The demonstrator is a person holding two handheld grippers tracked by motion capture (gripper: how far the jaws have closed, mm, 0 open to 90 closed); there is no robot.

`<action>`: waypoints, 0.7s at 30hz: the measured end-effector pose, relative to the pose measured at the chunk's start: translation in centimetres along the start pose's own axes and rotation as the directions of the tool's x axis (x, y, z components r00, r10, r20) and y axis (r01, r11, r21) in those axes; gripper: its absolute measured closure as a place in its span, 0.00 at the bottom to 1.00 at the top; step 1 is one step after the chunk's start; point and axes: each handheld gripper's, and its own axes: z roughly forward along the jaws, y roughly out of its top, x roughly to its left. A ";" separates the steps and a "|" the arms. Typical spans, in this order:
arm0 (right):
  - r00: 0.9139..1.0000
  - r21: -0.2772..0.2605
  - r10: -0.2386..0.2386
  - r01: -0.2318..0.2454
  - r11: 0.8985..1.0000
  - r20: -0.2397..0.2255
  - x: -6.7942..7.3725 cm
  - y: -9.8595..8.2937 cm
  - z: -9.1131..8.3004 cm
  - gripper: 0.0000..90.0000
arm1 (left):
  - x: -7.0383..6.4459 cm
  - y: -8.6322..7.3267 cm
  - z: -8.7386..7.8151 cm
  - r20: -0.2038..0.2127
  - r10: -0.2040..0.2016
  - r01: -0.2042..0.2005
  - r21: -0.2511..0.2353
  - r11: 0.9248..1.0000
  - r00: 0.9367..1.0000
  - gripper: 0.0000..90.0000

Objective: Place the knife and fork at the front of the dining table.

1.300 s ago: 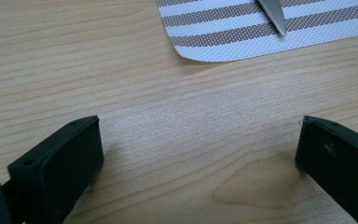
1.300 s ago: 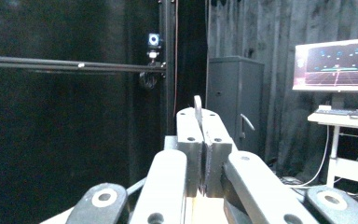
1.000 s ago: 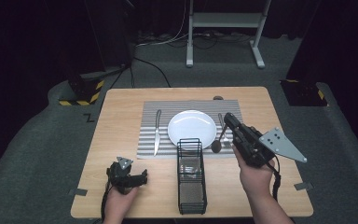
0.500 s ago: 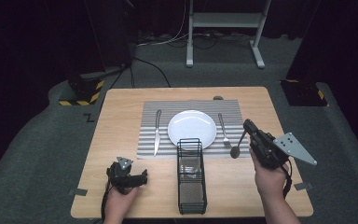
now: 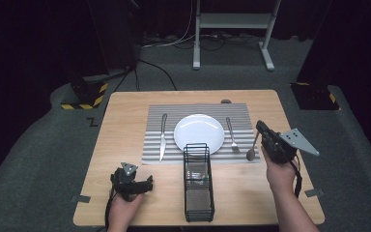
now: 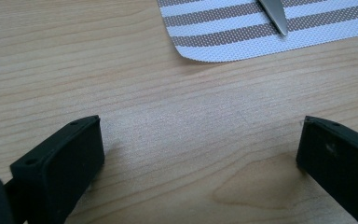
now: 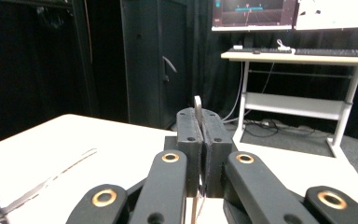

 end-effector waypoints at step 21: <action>0.998 0.115 0.010 -0.016 0.993 0.055 -2.1 -2.4 5.8 0.98 | 0.0 0.0 0.0 0.000 -0.001 0.001 -0.001 1.000 1.000 0.01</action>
